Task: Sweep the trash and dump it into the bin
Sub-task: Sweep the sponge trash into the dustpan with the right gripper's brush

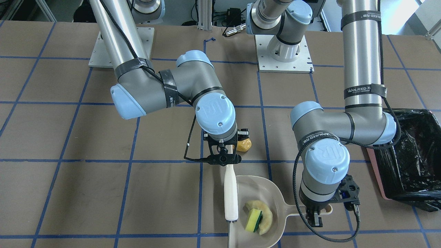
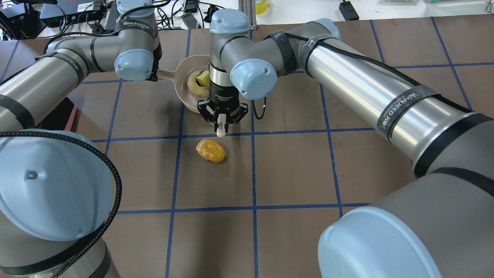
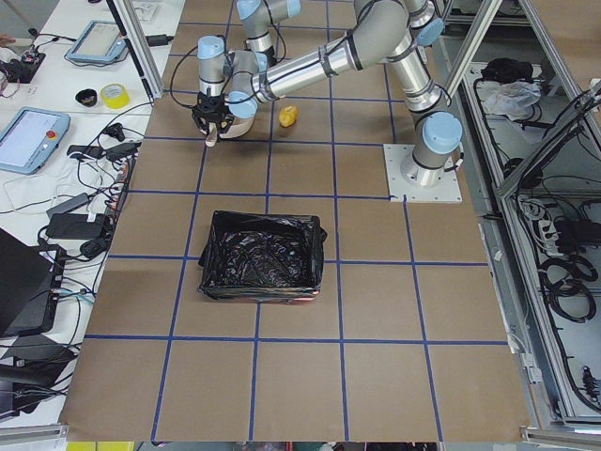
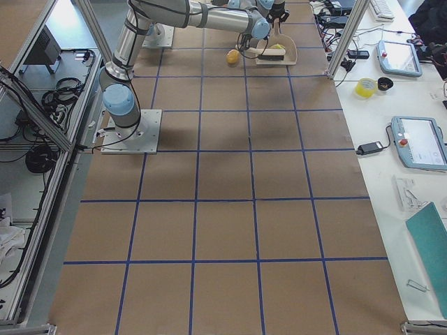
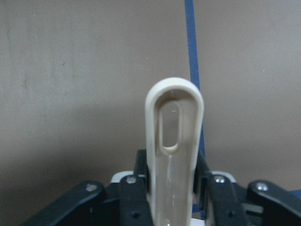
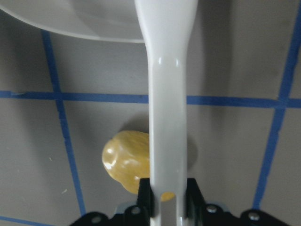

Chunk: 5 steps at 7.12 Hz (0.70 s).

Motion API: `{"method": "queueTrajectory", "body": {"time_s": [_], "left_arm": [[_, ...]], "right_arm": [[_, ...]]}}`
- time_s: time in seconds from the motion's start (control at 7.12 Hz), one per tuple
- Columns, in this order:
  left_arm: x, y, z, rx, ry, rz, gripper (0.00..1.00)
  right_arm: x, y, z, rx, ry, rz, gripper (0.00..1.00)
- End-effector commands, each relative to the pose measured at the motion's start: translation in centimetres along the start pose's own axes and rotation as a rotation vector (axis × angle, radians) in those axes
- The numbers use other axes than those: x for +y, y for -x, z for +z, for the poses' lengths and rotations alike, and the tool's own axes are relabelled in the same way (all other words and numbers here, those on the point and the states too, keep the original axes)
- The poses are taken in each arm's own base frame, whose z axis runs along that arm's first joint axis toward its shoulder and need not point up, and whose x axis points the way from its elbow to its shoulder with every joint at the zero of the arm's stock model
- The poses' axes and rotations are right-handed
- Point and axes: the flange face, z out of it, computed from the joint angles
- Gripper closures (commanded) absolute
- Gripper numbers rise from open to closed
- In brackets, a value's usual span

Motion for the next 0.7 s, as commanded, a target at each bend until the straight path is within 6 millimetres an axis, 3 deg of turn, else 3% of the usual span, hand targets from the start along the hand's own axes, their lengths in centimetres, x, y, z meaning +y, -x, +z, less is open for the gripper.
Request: {"method": "queueTrajectory", "body": {"time_s": [0.0,0.28,0.42,0.56], "left_arm": [[0.1,0.0,0.0,0.0,0.007,0.0,1.0],[0.0,0.2,-1.1,0.009,0.063,0.013,1.0],[-1.1,0.9,-1.2,-0.024,0.094,0.049,1.0],[-4.8,1.5,-1.5,-0.036,0.095,0.067,1.0]], "right_arm": [[3.9,-1.4,-3.7,0.092,0.05,0.08,1.0],[9.6,-3.1,-6.0,0.167,0.167,0.225,1.0],[12.1,-4.3,-5.7,0.223,0.2,0.27,1.0],[15.2,-4.6,-4.2,0.229,0.22,0.294,1.0]]}}
